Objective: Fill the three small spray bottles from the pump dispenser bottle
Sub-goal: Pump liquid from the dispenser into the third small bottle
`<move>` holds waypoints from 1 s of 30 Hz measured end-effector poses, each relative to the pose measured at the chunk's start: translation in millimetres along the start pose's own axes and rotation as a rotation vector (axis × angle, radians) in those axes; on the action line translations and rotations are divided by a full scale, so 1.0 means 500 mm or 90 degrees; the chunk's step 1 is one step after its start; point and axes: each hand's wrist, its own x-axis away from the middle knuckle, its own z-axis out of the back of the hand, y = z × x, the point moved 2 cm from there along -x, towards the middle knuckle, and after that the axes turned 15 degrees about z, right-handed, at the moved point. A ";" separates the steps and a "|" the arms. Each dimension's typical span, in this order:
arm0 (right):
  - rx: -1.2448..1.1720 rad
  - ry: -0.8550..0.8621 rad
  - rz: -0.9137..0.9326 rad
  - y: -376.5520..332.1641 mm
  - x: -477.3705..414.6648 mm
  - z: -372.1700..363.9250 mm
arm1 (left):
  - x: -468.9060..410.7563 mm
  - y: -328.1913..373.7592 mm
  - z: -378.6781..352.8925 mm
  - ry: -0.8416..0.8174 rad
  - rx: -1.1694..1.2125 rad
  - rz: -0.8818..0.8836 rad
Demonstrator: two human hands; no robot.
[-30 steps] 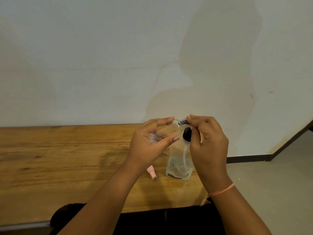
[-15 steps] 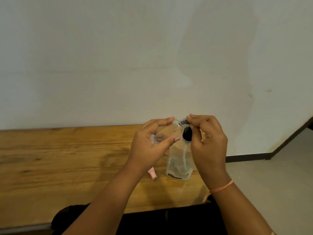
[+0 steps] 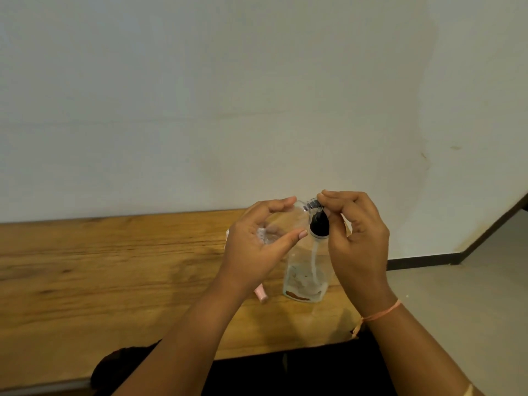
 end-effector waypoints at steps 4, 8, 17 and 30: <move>-0.007 -0.004 -0.001 0.010 0.004 -0.003 | -0.005 -0.003 -0.002 -0.007 -0.004 0.019; 0.003 -0.015 0.028 0.023 0.018 -0.012 | -0.009 -0.017 -0.003 0.001 -0.025 0.026; 0.001 0.017 0.008 0.003 0.005 -0.005 | -0.004 -0.007 -0.004 0.009 -0.015 -0.007; 0.024 0.035 0.013 -0.001 0.019 -0.018 | -0.006 -0.022 -0.008 0.020 -0.025 -0.010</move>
